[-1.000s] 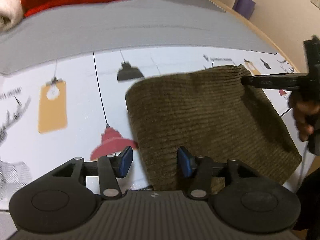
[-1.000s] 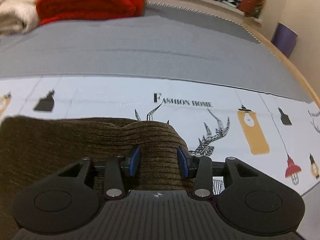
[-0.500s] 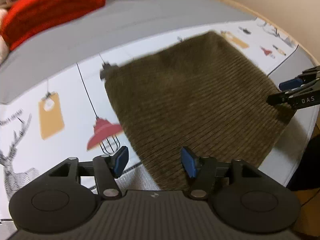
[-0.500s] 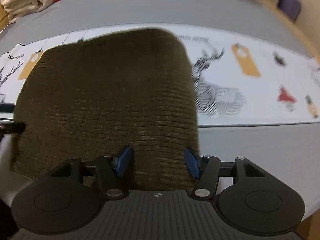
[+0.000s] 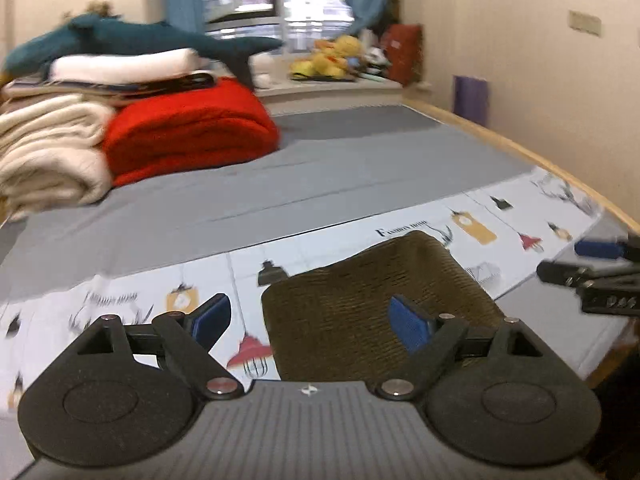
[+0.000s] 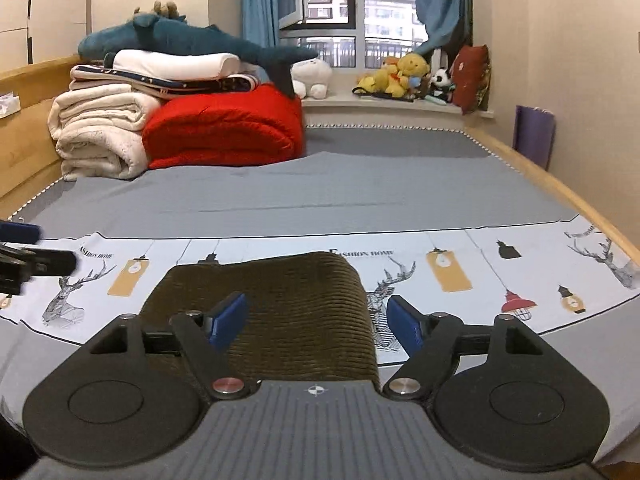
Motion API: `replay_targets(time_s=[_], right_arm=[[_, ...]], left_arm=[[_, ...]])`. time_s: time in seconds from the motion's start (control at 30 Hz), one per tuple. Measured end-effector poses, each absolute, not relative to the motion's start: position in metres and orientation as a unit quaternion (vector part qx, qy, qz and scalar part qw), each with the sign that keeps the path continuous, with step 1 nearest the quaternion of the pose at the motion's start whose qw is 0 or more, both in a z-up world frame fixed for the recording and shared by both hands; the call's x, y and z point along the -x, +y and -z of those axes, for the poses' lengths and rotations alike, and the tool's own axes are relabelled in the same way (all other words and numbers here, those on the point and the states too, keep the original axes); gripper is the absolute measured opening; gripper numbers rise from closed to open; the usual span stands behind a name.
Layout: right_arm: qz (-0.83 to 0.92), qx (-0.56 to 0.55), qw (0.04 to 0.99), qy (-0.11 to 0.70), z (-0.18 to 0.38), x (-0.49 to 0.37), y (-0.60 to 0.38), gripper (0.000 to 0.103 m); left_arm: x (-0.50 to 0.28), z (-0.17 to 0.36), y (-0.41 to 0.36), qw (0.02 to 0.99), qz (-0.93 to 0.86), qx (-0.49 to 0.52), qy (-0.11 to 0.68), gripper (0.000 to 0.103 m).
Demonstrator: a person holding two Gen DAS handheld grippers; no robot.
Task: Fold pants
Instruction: 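Open both tools and pull them back from the folded pants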
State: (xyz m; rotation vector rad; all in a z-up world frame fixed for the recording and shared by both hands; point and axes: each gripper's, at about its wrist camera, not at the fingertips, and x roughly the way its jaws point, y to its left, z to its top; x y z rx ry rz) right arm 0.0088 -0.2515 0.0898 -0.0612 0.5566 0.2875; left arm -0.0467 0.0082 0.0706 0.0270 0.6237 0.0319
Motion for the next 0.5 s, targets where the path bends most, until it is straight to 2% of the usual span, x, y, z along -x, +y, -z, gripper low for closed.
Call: replay_targets(time_s=[0.07,0.13,0.23,0.4,0.5], right_arm=[[-0.134,0.02,0.948,0.289,-0.079,-0.01,-0.257,0.08],[-0.122,0.022,0.942,0.313,-0.068,-0.011,-0.256,0.079],[-0.119,0.029,0.94,0.318,-0.062,-0.012,-0.253,0.079],[-0.115,0.036,0.935,0.332,-0.057,-0.014,-0.25,0.079],[-0.116,0.042,0.934,0.336,-0.054,-0.014,-0.248,0.079]], left_arm=[[0.056,-0.058,0.003,0.946,-0.028,0.039,0.322,0.103],[0.062,-0.029,-0.007,0.935,-0.046,0.073,0.344,0.103],[0.051,0.002,-0.025,0.907,-0.066,0.044,0.413,0.103],[0.038,0.014,-0.026,0.919,-0.062,0.001,0.389,0.103],[0.032,0.021,-0.01,0.913,-0.084,0.036,0.398,0.103]])
